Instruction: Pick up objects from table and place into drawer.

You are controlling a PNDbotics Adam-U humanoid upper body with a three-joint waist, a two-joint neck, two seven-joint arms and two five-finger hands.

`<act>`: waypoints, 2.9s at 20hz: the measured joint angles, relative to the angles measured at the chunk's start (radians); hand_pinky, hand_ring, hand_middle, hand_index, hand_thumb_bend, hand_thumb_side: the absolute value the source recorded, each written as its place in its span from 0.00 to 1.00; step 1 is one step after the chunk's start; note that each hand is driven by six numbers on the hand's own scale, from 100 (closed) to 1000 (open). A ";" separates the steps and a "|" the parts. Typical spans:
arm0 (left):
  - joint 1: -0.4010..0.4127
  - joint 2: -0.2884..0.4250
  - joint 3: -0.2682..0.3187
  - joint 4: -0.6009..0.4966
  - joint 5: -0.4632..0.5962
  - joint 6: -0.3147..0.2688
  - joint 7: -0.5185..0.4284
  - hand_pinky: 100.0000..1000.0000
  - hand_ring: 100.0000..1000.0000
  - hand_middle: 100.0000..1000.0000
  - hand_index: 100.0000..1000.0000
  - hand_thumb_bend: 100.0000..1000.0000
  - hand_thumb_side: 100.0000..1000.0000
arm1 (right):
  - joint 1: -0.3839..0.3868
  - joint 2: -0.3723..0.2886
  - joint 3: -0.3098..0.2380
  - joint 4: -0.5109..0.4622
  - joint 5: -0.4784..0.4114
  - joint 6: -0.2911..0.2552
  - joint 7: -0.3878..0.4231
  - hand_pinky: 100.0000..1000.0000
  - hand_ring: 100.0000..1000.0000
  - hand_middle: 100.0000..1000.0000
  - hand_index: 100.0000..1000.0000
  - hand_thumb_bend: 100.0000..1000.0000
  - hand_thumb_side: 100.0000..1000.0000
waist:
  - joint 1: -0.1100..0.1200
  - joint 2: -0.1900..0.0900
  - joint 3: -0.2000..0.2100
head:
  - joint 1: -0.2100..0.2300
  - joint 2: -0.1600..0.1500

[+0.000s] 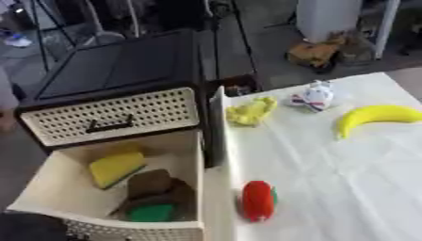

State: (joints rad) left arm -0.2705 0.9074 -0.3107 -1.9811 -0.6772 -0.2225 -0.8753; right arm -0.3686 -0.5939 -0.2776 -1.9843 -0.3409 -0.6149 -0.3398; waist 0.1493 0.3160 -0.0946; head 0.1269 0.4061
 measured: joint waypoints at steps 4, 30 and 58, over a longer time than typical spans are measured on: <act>-0.001 0.000 -0.006 0.000 -0.064 -0.038 0.038 0.00 0.00 0.00 0.89 0.00 0.46 | 0.000 0.000 0.000 0.000 0.000 0.002 0.002 0.61 0.78 0.67 0.83 0.00 1.00 | -0.003 0.000 0.003 | 0.001 0.000; 0.032 -0.010 -0.022 0.000 0.340 0.291 0.133 0.00 0.00 0.00 1.00 0.00 0.48 | 0.009 0.007 0.000 0.000 -0.004 0.004 0.008 0.61 0.78 0.67 0.83 0.00 1.00 | -0.008 -0.002 0.002 | 0.002 -0.004; -0.001 -0.027 -0.030 -0.001 0.310 0.182 0.212 0.00 0.00 0.00 1.00 0.00 0.46 | 0.016 0.008 0.006 0.000 -0.006 0.006 0.020 0.61 0.78 0.66 0.83 0.00 1.00 | -0.009 -0.002 0.009 | 0.004 -0.005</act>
State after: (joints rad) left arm -0.2719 0.8802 -0.3405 -1.9826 -0.3674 -0.0401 -0.6630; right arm -0.3522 -0.5854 -0.2713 -1.9843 -0.3466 -0.6090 -0.3195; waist 0.1400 0.3136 -0.0852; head 0.1308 0.4016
